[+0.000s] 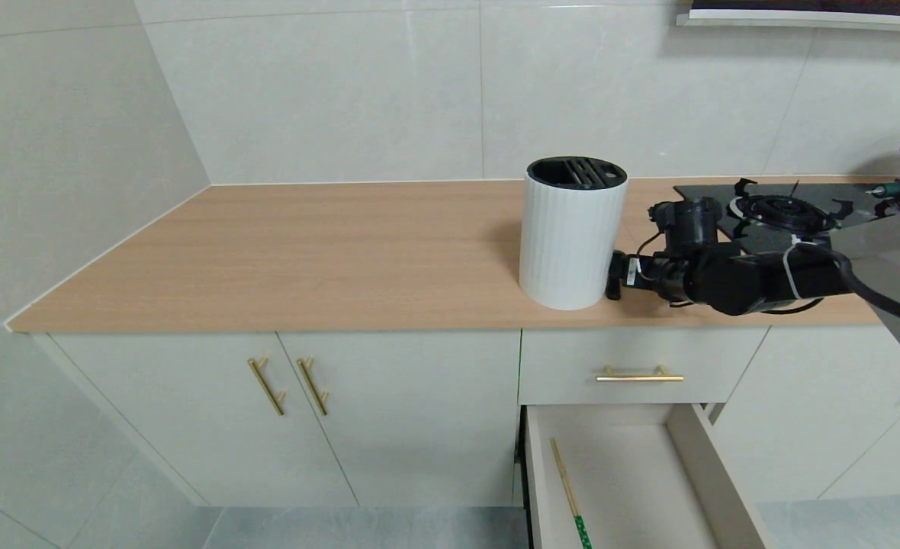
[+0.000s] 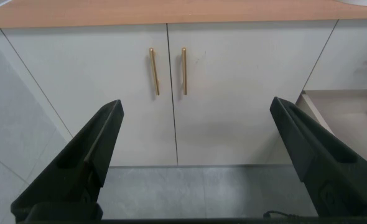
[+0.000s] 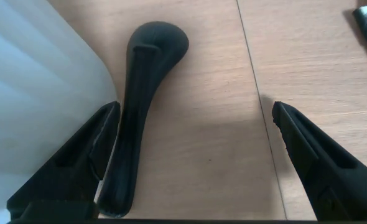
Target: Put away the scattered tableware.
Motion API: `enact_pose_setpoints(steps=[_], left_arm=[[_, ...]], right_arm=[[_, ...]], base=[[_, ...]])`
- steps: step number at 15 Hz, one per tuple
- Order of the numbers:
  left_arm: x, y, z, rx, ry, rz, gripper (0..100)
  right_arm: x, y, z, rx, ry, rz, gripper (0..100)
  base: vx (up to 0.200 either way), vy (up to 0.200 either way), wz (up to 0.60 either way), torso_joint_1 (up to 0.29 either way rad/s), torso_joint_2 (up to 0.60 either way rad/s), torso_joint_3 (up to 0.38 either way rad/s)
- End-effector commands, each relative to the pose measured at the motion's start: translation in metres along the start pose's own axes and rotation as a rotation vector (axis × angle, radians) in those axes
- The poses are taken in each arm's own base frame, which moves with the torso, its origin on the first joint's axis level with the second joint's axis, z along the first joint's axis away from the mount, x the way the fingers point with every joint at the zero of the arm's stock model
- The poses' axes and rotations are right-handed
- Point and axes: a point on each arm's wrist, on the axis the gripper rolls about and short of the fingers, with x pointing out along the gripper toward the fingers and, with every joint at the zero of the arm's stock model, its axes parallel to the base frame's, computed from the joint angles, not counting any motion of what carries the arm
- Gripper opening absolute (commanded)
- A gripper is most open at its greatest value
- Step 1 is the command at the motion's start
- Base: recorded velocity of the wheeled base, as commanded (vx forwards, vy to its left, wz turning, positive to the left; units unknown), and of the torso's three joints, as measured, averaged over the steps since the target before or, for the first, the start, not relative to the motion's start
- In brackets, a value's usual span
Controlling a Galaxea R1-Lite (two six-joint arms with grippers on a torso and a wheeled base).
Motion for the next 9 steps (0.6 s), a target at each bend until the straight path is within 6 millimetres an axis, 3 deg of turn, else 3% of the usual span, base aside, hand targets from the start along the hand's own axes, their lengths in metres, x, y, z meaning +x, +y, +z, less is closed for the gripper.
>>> enact_pose_setpoints(steps=[1, 9], left_arm=[[0.0002, 0.0000, -0.0002, 0.000, 0.002, 0.001, 100], [0.0001, 0.0000, 0.0002, 0.000, 0.001, -0.001, 100]], right_arm=[[0.0041, 0.0009, -0.0012, 0.000, -0.003, -0.007, 100], [0.0079, -0.0026, -0.0002, -0.005, -0.004, -0.024, 100]], base=[[0.000, 0.000, 0.00, 0.000, 0.00, 0.000], [0.000, 0.000, 0.00, 0.000, 0.00, 0.000]])
